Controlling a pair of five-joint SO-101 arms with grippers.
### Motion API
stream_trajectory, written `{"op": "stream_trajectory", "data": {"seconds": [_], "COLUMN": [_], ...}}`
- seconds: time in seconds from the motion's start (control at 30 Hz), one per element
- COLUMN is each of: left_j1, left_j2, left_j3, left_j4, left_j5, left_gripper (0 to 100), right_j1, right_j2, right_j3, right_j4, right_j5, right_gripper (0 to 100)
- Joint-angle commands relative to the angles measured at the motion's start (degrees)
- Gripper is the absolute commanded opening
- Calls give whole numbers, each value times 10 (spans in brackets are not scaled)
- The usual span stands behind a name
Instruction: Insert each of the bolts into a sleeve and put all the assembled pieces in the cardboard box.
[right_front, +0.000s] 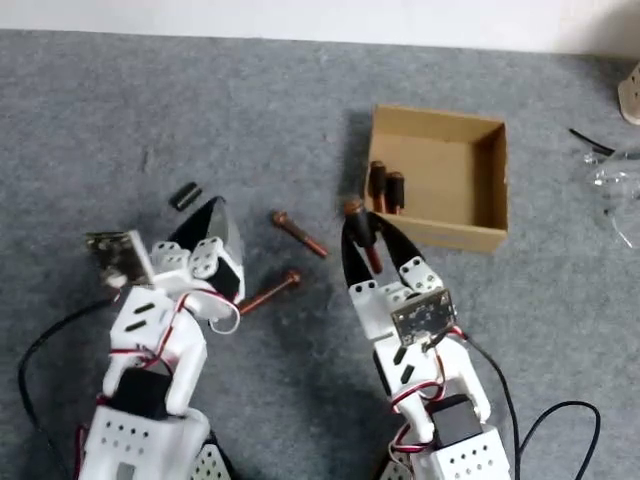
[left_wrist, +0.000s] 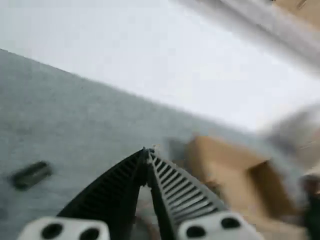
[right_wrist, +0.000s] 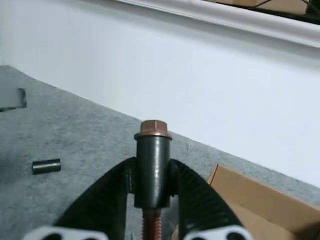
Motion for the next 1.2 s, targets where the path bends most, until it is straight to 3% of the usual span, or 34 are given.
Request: {"op": "stream_trajectory", "data": {"seconds": [0.0,0.27,0.53,0.93,1.17], "left_j1": [-15,-18,-20,-88,-90], "left_j2": [85,228,354,616,646], "left_j3": [-18,-43,-57,-220,-254], "left_j4": [-17,-26,-119,-118,-80], "left_j5": [-122,-301,-300,-266,-266], "left_gripper": [7,7,7,7,7], "right_j1": [7,18,19,19,19], "right_j2": [-9,-9,-8,-8,22], "right_j3": [58,58,59,32,-22], "right_j4": [9,-1,11,62,96], "right_j5": [-8,-9,-15,21,-3], "right_gripper": [4,4,4,4,4]}}
